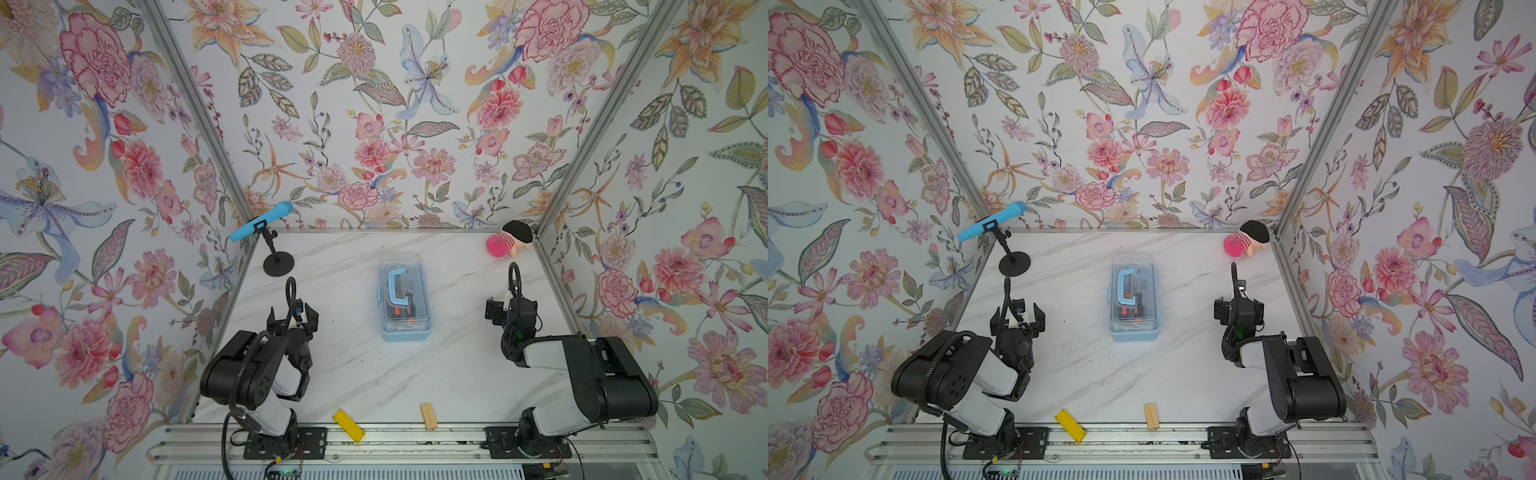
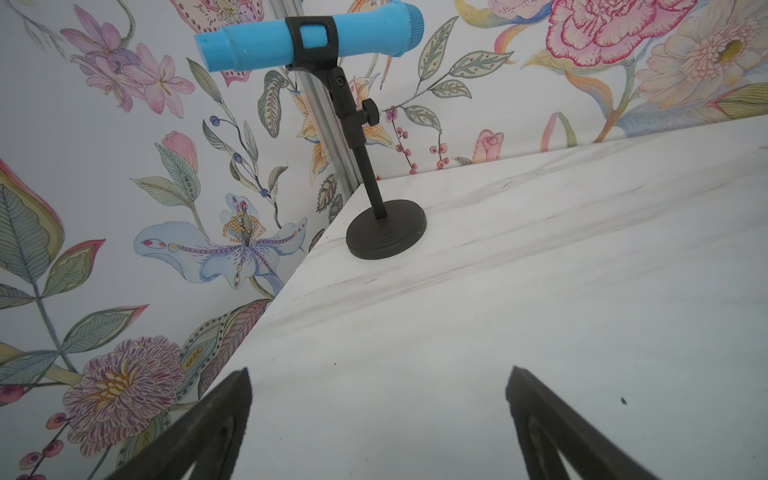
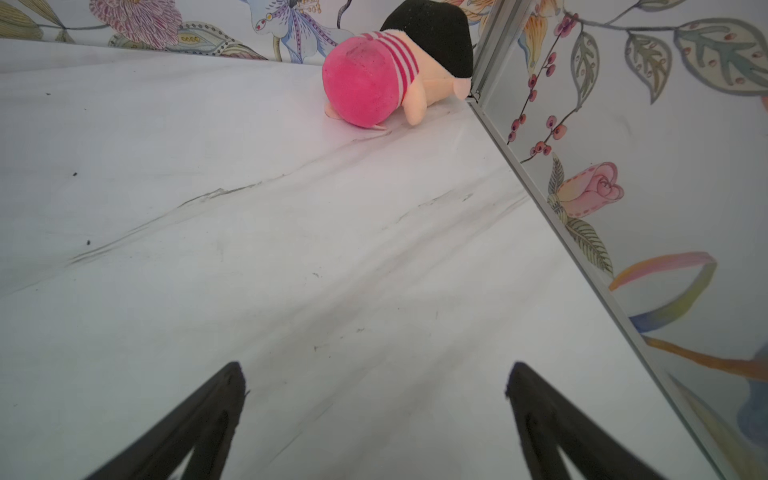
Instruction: Pack the tool kit
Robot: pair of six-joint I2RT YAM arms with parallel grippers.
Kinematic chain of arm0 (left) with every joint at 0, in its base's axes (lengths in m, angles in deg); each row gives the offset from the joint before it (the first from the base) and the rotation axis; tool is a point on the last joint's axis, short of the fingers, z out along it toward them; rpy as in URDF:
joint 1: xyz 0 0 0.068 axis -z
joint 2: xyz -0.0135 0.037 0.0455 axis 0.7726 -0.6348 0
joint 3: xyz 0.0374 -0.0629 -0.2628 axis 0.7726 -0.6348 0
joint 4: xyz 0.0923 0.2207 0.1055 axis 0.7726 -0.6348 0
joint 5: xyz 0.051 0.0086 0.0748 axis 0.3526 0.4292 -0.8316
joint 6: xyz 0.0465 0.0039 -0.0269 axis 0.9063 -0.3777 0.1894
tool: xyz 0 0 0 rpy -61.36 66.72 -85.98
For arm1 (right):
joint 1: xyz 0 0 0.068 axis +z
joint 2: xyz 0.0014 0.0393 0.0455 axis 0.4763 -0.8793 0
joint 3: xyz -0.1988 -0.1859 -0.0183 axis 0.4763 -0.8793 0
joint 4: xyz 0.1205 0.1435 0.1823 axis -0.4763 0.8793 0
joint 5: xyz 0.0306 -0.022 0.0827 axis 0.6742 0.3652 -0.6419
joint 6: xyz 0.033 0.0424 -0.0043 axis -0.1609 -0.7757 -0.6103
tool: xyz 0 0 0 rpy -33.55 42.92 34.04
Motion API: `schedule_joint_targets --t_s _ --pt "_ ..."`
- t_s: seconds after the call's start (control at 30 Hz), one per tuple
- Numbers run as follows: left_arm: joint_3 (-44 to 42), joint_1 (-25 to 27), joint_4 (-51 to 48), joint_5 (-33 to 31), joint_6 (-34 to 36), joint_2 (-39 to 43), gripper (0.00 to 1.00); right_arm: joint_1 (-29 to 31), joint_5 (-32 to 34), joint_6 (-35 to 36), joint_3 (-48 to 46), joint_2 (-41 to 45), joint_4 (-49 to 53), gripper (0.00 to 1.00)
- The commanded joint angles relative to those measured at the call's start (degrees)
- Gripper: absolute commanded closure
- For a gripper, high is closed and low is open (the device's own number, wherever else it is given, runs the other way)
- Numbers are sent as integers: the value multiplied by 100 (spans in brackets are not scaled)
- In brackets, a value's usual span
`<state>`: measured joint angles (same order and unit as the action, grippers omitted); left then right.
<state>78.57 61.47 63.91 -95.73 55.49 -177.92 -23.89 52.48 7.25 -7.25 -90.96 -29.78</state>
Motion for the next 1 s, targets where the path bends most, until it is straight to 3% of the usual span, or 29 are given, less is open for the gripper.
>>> schedule_joint_targets --t_s 0.0,0.07,0.1,0.47,0.6,0.97 --pt "91 -24 854 64 90 34 1 -235 -1045 -30 -283 18 -1002 1" --pt "120 -32 806 53 76 48 1 -187 -1027 79 -570 -241 -1967 1" --pt "138 -41 753 49 67 47 1 -115 -903 102 -523 -89 -1601 1" --pt "424 -172 76 99 -114 146 1 -223 -1071 24 -456 -144 -1585 1" --pt "686 -490 -505 506 -411 253 1 -192 -1021 44 -468 -159 -1613 1" --pt "676 -507 -496 536 -417 261 1 -306 -1249 -18 -385 -170 -1470 1"
